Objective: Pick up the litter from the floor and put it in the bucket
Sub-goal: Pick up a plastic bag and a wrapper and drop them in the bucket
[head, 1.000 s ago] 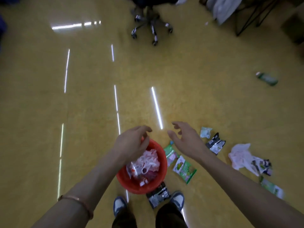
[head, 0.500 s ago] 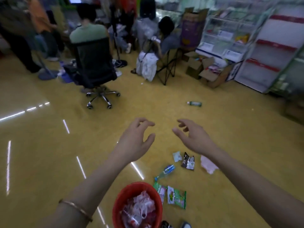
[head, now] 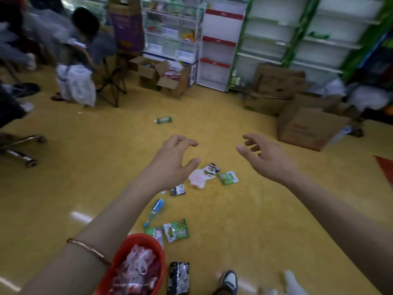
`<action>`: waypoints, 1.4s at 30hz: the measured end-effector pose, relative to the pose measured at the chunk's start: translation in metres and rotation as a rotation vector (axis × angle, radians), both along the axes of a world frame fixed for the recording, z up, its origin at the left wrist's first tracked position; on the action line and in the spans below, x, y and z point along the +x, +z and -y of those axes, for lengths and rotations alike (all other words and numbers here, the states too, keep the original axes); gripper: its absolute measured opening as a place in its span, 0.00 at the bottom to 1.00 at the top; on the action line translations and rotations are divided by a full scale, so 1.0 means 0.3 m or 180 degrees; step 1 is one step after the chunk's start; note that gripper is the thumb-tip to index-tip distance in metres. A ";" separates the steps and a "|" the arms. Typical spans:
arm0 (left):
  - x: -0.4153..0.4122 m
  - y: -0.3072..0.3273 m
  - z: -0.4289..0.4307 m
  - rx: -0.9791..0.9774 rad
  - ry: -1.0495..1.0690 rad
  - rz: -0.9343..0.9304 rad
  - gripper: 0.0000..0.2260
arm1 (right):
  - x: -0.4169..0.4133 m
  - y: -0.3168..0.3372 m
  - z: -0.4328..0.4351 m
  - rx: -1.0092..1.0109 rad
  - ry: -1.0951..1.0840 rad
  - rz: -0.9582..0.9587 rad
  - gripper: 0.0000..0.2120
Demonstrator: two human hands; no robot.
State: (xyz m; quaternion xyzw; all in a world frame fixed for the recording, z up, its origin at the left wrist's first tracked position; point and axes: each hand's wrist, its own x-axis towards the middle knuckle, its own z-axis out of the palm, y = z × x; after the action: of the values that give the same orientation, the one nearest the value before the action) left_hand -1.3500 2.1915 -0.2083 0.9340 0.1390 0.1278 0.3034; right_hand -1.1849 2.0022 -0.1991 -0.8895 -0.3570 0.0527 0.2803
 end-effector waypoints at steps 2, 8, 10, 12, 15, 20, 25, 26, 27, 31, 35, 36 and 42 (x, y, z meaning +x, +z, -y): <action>0.058 -0.003 0.055 0.0019 -0.0156 -0.0007 0.20 | 0.031 0.011 0.095 -0.0001 -0.0208 0.0011 0.29; 0.271 0.006 0.208 0.0063 -0.0442 0.0012 0.20 | 0.139 0.022 0.335 -0.0002 -0.0679 -0.0008 0.29; 0.352 0.009 0.270 0.0070 -0.0547 0.0024 0.18 | 0.190 0.015 0.415 -0.0030 -0.0834 -0.0022 0.29; 0.441 0.012 0.327 0.0101 -0.0650 0.0034 0.16 | 0.249 0.013 0.496 -0.0026 -0.0991 -0.0054 0.29; 0.584 0.025 0.404 0.0157 -0.0787 0.0031 0.17 | 0.355 0.016 0.608 -0.0087 -0.1151 -0.0142 0.31; 0.819 0.040 0.531 0.0202 -0.0842 0.0024 0.18 | 0.568 0.018 0.753 -0.0066 -0.1243 -0.0172 0.31; 1.028 0.034 0.653 0.0154 -0.0715 0.0105 0.19 | 0.775 0.019 0.848 -0.0141 -0.1176 -0.0159 0.31; 1.064 0.032 0.672 0.0132 -0.0692 0.0123 0.19 | 0.813 0.022 0.860 -0.0131 -0.1175 -0.0159 0.31; 1.095 0.031 0.690 0.0113 -0.0679 0.0122 0.19 | 0.845 0.023 0.870 -0.0117 -0.1175 -0.0171 0.31; 1.186 0.011 0.727 0.0046 -0.0641 0.0115 0.19 | 0.954 -0.008 0.886 -0.0038 -0.1029 -0.0164 0.30; 1.255 -0.029 0.701 -0.0055 -0.0544 0.0000 0.18 | 1.050 -0.053 0.864 -0.0045 -0.0927 -0.0314 0.30; 1.275 -0.039 0.690 -0.0062 -0.0515 -0.0026 0.18 | 1.073 -0.064 0.855 -0.0063 -0.0881 -0.0327 0.30; 1.505 -0.061 0.611 0.0186 -0.0512 -0.0110 0.18 | 1.280 -0.081 0.793 -0.0213 -0.0763 -0.0267 0.30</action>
State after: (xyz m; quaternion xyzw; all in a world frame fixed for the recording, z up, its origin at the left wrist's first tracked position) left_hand -0.8984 2.0083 -0.2266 0.9526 0.0650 0.0910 0.2829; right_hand -0.8009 1.7644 -0.2233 -0.9317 -0.2341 0.0679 0.2695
